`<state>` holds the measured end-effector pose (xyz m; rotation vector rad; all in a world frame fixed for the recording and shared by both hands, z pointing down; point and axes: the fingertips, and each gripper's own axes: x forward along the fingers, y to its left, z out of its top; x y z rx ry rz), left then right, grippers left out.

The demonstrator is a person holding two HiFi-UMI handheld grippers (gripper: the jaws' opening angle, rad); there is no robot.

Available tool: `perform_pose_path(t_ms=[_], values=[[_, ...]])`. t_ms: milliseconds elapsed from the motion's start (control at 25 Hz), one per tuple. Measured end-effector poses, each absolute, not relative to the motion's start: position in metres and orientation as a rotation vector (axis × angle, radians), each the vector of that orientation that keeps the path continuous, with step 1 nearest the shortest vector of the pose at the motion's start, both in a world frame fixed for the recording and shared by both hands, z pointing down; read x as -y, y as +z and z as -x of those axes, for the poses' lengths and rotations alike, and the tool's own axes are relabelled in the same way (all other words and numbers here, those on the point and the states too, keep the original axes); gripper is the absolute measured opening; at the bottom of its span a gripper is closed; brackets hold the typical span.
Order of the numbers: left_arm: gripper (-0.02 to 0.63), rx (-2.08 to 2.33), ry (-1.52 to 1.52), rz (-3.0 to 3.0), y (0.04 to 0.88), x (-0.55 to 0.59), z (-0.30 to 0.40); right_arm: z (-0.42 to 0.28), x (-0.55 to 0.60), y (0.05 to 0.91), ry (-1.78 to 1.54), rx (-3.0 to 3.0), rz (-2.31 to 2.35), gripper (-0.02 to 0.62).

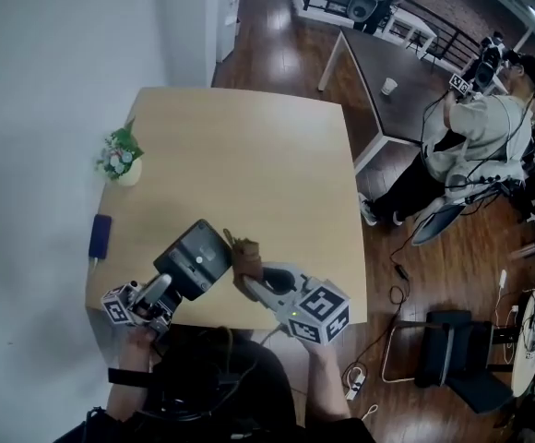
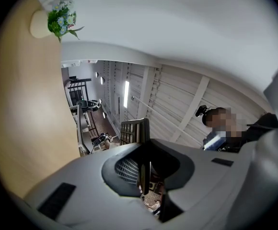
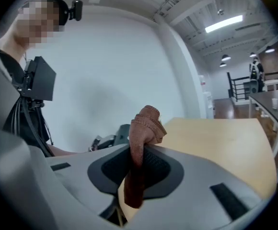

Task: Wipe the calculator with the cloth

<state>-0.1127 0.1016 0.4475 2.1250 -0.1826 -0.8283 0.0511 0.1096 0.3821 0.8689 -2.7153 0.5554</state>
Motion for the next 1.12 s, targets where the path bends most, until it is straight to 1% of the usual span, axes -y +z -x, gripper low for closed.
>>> perform_pose_path(t_ms=[120, 240, 360, 600, 680, 760, 920, 1040, 1120], values=[[0.055, 0.166, -0.862, -2.122, 0.443, -0.099, 0.108, -0.001, -0.127, 0.376, 0.493, 2.784, -0.668, 0.067], [0.060, 0.148, -0.863, -2.125, 0.441, -0.100, 0.102, 0.013, -0.129, 0.394, 0.510, 2.764, -0.618, 0.067], [0.058, 0.111, -0.830, -2.162, 0.435, -0.108, 0.102, -0.012, -0.112, 0.402, 0.587, 2.737, -0.730, 0.069], [0.054, 0.103, -0.763, -2.201, 0.438, -0.115, 0.104, -0.089, -0.078, 0.432, 0.639, 2.548, -1.048, 0.067], [0.054, 0.110, -0.753, -2.198, 0.441, -0.114, 0.106, -0.100, -0.074, 0.425, 0.635, 2.535, -1.114, 0.066], [0.055, 0.122, -0.723, -2.202, 0.444, -0.114, 0.104, -0.089, -0.078, 0.401, 0.602, 2.612, -1.074, 0.067], [0.055, 0.108, -0.656, -2.229, 0.447, -0.119, 0.090, -0.021, -0.104, 0.361, 0.429, 2.765, -0.770, 0.067], [0.055, 0.067, -0.607, -2.260, 0.446, -0.126, 0.079, 0.015, -0.111, 0.371, 0.352, 2.735, -0.635, 0.067], [0.057, 0.042, -0.581, -2.269, 0.446, -0.130, 0.075, 0.009, -0.100, 0.389, 0.393, 2.696, -0.669, 0.069]])
